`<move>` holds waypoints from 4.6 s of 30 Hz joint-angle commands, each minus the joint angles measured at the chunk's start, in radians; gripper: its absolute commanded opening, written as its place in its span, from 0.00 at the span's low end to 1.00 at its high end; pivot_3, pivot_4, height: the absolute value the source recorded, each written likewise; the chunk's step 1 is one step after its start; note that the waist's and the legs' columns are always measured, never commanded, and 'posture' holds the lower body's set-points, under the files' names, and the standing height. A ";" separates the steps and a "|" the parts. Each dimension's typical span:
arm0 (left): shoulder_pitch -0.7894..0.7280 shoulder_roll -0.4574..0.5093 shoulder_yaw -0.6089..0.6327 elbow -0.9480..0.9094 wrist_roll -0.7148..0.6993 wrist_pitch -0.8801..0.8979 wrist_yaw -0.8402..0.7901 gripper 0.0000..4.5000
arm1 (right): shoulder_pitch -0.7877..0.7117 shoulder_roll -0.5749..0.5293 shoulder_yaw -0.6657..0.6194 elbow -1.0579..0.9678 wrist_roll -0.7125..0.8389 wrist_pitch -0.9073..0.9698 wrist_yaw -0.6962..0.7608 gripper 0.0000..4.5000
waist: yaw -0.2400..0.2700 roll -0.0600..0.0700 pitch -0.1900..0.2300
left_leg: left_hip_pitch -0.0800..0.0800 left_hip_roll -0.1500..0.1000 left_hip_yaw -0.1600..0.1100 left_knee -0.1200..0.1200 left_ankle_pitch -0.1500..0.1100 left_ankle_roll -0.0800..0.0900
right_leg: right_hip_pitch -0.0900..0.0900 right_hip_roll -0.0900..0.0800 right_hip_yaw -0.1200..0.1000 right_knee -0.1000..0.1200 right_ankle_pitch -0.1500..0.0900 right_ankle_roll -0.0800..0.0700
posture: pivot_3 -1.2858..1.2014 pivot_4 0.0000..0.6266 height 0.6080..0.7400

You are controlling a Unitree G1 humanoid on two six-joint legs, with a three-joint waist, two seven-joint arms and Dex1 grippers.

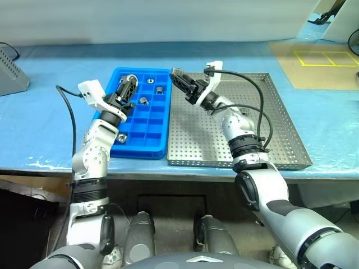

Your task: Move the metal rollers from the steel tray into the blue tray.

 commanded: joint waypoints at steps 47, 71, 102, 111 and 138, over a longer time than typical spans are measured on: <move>0.478 0.202 0.089 -0.408 0.256 -0.123 -0.054 0.29 | -0.196 0.107 0.224 0.457 -0.428 -0.322 0.113 0.95 | 0.096 0.000 0.000 | 0.000 0.006 -0.005 -0.004 0.001 -0.003 | -0.002 0.000 -0.001 0.002 -0.001 -0.001 | 0.64 0.24 1.00; -0.090 0.030 -0.173 0.305 0.436 -0.198 -0.093 0.29 | 0.005 -0.019 -0.005 -0.010 -0.250 -0.150 -0.140 0.95 | -0.014 -0.001 0.000 | -0.004 0.001 0.000 0.001 0.003 -0.003 | -0.005 0.000 -0.001 0.004 0.000 -0.001 | 0.45 0.24 1.00; -0.167 0.027 -0.199 0.452 0.492 -0.170 -0.139 0.66 | 0.099 -0.082 0.017 -0.170 -0.236 -0.080 -0.201 0.96 | -0.051 -0.001 0.000 | 0.003 0.000 0.000 0.002 0.003 0.000 | 0.003 0.000 0.000 0.002 0.001 -0.001 | 0.42 0.24 1.00; -0.199 0.014 -0.178 0.335 0.424 -0.084 -0.181 0.99 | 0.064 -0.150 -0.027 -0.082 -0.248 -0.095 -0.282 0.96 | -0.043 -0.001 0.000 | 0.001 0.000 0.001 0.002 0.002 0.002 | 0.003 -0.001 0.000 0.002 0.001 -0.001 | 0.42 0.24 1.00; -0.107 0.065 -0.186 0.084 0.284 -0.094 -0.412 0.99 | 0.099 -0.277 0.026 0.206 -0.343 0.070 -0.306 0.96 | -0.077 -0.001 0.000 | 0.003 -0.001 0.002 0.003 0.002 0.002 | 0.003 0.001 0.001 0.002 0.001 -0.001 | 0.41 0.24 1.00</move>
